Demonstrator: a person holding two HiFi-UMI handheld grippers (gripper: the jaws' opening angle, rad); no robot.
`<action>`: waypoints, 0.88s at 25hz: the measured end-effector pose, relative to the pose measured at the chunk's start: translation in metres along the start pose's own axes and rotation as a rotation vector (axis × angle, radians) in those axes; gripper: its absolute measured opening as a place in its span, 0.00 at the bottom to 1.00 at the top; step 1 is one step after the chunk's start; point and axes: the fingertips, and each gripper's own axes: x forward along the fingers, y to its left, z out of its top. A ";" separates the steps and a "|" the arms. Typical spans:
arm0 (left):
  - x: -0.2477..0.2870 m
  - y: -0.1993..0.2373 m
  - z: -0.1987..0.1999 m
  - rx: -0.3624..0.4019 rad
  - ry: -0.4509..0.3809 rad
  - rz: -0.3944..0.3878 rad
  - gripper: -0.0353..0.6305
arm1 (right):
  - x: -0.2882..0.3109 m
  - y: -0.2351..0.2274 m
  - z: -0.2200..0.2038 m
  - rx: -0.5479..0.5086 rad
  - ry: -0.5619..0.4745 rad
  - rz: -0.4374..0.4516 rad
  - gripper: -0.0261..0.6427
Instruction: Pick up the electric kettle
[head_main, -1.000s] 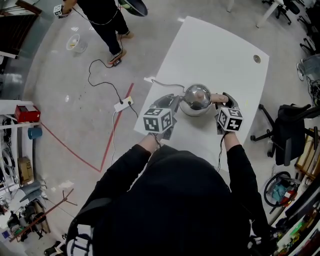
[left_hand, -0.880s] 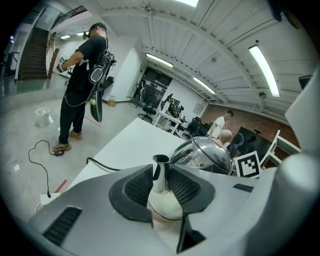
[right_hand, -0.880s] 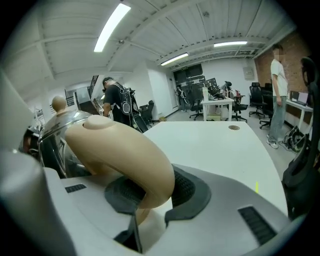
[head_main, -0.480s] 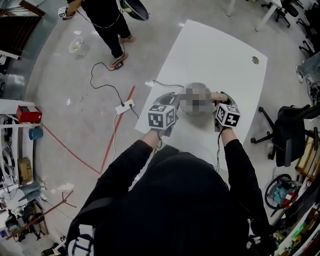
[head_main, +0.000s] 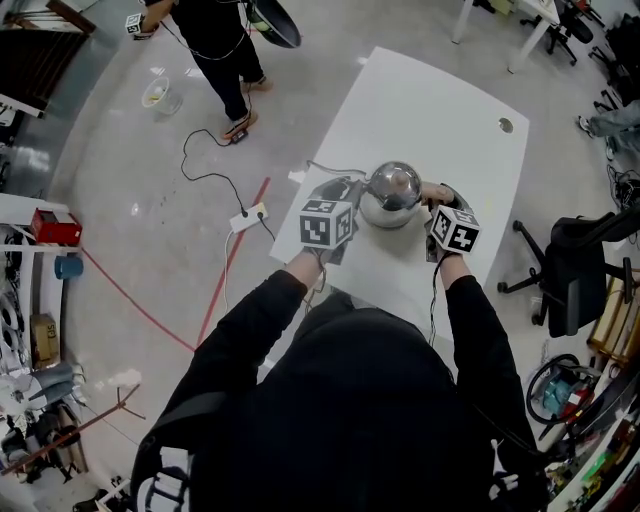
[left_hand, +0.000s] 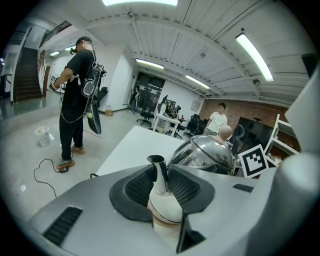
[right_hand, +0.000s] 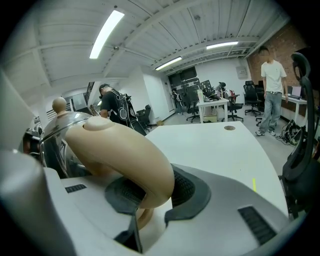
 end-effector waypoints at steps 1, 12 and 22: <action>-0.002 -0.001 0.005 0.003 -0.016 -0.001 0.21 | -0.002 0.001 0.003 0.002 -0.009 0.002 0.19; -0.042 -0.021 0.036 0.089 -0.140 -0.026 0.21 | -0.040 0.022 0.023 0.020 -0.009 0.021 0.19; -0.083 -0.037 0.009 0.079 -0.155 -0.067 0.21 | -0.085 0.039 0.003 -0.014 0.043 0.032 0.20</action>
